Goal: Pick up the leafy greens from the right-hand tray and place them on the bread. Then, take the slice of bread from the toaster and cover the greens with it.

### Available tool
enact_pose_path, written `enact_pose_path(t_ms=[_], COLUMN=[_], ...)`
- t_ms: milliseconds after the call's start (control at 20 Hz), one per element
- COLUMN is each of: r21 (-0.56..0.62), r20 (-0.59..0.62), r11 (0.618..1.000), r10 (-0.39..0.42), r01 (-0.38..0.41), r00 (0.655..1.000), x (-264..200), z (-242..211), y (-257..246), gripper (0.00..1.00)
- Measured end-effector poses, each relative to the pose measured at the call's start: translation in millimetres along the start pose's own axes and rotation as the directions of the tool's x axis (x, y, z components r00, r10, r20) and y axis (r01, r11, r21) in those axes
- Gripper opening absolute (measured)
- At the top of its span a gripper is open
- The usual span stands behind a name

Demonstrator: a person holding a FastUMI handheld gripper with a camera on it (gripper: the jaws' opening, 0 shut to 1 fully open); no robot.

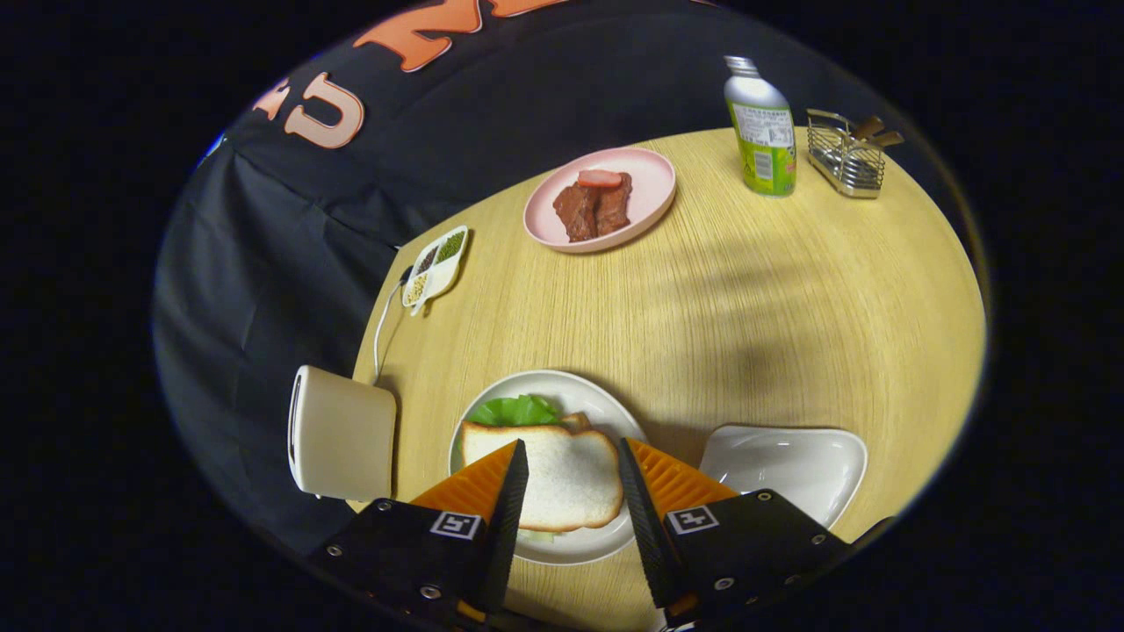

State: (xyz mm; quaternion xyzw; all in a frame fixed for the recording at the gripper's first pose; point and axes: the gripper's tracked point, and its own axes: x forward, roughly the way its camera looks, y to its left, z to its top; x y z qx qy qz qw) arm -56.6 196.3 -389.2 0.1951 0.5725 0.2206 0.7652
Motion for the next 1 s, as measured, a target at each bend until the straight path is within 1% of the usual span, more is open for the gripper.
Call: enact_pose_path(t_ms=[100, 150, 250, 300, 350, 500, 600, 650, 800, 950, 1000], r21=[-0.044, -0.067, -0.126, -0.156, -0.185, -0.23, -0.241, -0.236, -0.206, -0.19, -0.195], r20=[0.069, 0.114, 0.205, 0.252, 0.302, 0.429, 0.509, 0.551, 0.673, 0.766, 0.791], r11=[0.999, 0.998, 0.992, 0.988, 0.982, 0.969, 0.963, 0.962, 0.959, 0.943, 0.935], r10=[0.017, 0.026, 0.034, 0.03, 0.029, 0.017, 0.017, 0.015, -0.005, -0.033, -0.028], r01=[-0.014, -0.019, -0.008, 0.01, 0.029, 0.091, 0.124, 0.139, 0.193, 0.274, 0.295], r00=[0.997, 0.993, 0.978, 0.967, 0.953, 0.903, 0.861, 0.834, 0.74, 0.642, 0.612], x=[-19.2, -23.4, -44.7, -58.1, -73.3, -113.5, -142.8, -157.6, -202.6, -250.4, -263.6], z=[18.5, 28.9, 49.3, 60.5, 71.7, 99.3, 116.8, 125.1, 154.5, 173.5, 178.7], y=[11.6, 17.9, 29.2, 33.7, 39.3, 53.6, 61.9, 63.9, 67.1, 66.2, 69.1], gripper=[0.68, 0.75, 0.82, 0.84, 0.89, 0.95, 0.96, 0.96, 0.96, 0.96, 0.96])
